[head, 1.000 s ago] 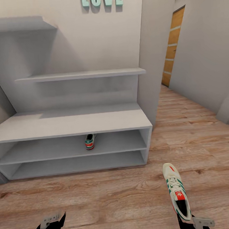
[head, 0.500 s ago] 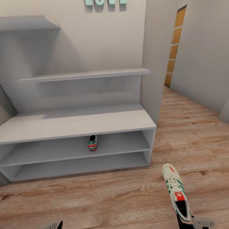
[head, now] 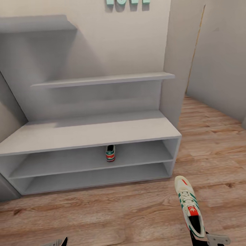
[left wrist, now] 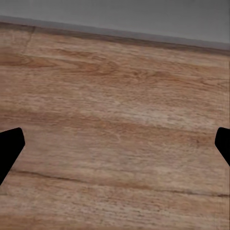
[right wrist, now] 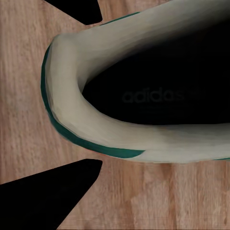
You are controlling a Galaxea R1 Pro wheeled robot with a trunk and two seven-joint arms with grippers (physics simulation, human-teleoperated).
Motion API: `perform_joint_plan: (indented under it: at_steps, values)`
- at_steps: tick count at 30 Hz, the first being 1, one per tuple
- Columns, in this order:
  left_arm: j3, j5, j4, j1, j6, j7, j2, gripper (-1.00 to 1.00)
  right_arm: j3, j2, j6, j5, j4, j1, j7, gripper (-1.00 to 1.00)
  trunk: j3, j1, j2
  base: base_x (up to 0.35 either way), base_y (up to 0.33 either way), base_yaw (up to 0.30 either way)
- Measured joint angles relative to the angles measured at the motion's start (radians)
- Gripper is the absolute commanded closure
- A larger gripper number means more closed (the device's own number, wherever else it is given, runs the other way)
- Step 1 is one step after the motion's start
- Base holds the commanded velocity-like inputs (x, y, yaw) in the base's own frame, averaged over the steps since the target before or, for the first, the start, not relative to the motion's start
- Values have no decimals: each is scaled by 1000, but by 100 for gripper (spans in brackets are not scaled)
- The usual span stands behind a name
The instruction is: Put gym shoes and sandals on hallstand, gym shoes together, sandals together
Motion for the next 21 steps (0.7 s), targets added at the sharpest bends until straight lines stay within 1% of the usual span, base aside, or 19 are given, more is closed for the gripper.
perform_joint_plan:
  at_steps: [15,18,21]
  values:
    - [0,0,-1,0,-1,0,-2,-100,1,0,1,0,1,0,0,100,0,0,0,0,300,0]
    - [0,-1,-1,0,-2,0,-2,-100,1,2,1,2,1,0,0,100,0,0,0,0,211,0]
    - [-1,-3,0,0,-2,1,-2,-100,2,3,2,2,0,0,1,100,0,0,0,0,94,0]
